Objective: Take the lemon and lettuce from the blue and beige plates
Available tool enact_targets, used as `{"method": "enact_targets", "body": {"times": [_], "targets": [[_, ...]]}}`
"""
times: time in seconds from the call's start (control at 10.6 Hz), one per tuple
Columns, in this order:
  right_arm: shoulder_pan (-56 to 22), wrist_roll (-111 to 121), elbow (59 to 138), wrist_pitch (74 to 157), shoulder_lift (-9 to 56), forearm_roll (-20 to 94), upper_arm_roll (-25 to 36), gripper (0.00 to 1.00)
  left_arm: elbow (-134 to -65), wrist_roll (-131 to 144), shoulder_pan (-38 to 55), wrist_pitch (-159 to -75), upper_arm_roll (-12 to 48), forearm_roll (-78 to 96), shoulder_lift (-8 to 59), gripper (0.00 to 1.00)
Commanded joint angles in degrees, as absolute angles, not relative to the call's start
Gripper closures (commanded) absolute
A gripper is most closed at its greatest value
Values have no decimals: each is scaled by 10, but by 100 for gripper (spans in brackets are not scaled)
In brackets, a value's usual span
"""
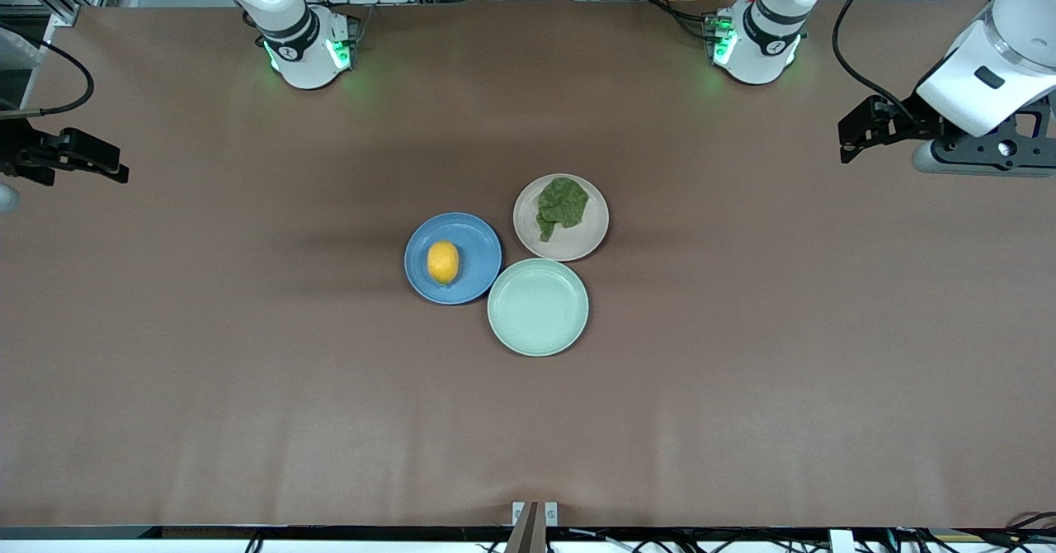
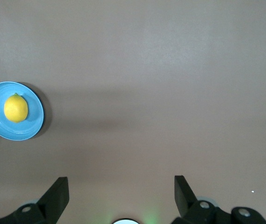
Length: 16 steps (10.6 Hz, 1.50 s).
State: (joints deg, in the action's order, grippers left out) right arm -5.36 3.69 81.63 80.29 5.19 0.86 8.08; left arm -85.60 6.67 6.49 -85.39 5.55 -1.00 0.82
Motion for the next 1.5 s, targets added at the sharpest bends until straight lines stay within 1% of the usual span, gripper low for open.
{"method": "enact_targets", "body": {"times": [0.0,0.47,0.94,1.13,1.41], "targets": [[-48,29,816,801,51,2,78,0,-849,51,66,-845,55,-7,10,0],[-48,29,816,801,51,2,78,0,-848,50,68,-845,57,-7,17,0],[-48,29,816,801,51,2,78,0,-853,73,130,-854,62,17,63,0],[-48,30,817,800,51,3,78,0,-862,94,139,-878,70,42,77,0],[-47,35,817,796,51,4,78,0,-867,163,192,-901,75,40,117,0]]}}
